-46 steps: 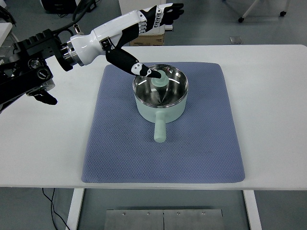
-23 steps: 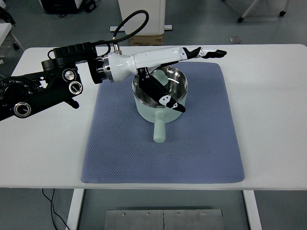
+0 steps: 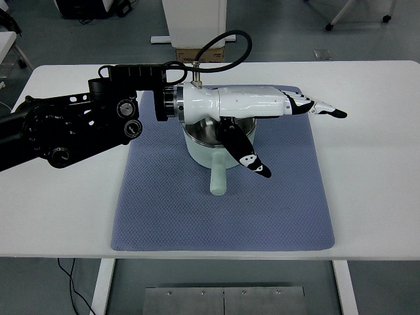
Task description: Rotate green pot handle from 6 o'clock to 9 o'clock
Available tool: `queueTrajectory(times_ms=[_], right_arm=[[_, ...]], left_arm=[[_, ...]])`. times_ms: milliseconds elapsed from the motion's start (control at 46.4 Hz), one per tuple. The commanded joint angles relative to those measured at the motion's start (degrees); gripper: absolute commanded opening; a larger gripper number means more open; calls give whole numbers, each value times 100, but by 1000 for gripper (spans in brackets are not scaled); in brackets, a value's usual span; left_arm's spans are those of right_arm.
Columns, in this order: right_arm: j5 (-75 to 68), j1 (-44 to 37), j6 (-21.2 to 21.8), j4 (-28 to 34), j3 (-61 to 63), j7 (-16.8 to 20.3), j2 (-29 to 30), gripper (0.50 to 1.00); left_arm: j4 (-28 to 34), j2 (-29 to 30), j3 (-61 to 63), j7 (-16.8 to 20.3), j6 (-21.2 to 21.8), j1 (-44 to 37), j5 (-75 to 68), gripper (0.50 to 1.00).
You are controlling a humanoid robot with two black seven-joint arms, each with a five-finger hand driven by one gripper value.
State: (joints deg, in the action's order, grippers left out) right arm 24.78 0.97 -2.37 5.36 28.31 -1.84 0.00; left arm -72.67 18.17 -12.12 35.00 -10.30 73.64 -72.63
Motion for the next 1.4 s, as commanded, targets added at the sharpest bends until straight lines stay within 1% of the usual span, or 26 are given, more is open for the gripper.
queueTrajectory(times_ms=[0, 345, 539, 733, 1013, 1186, 1380], right_arm=[[0, -1, 0, 0, -1, -1, 0, 1000], [0, -1, 0, 0, -1, -1, 0, 1000], [0, -1, 0, 0, -1, -1, 0, 1000], [0, -1, 0, 0, -1, -1, 0, 1000], [0, -1, 0, 0, -1, -1, 0, 1000], [0, -1, 0, 0, -1, -1, 0, 1000], [0, -1, 0, 0, -1, -1, 0, 1000]], left_arm=[[8, -103, 8, 0, -15, 10, -155, 1000], [166, -367, 420, 0, -77, 239, -480, 1000], [219, -419, 552, 0, -77, 318, -779, 1000], [254, -419, 632, 0, -86, 353, -885, 1000], [263, -384, 632, 0, -86, 300, -533, 1000], [263, -323, 676, 0, -314, 344, -551, 1000], [263, -296, 684, 0, -332, 336, -525, 1000]])
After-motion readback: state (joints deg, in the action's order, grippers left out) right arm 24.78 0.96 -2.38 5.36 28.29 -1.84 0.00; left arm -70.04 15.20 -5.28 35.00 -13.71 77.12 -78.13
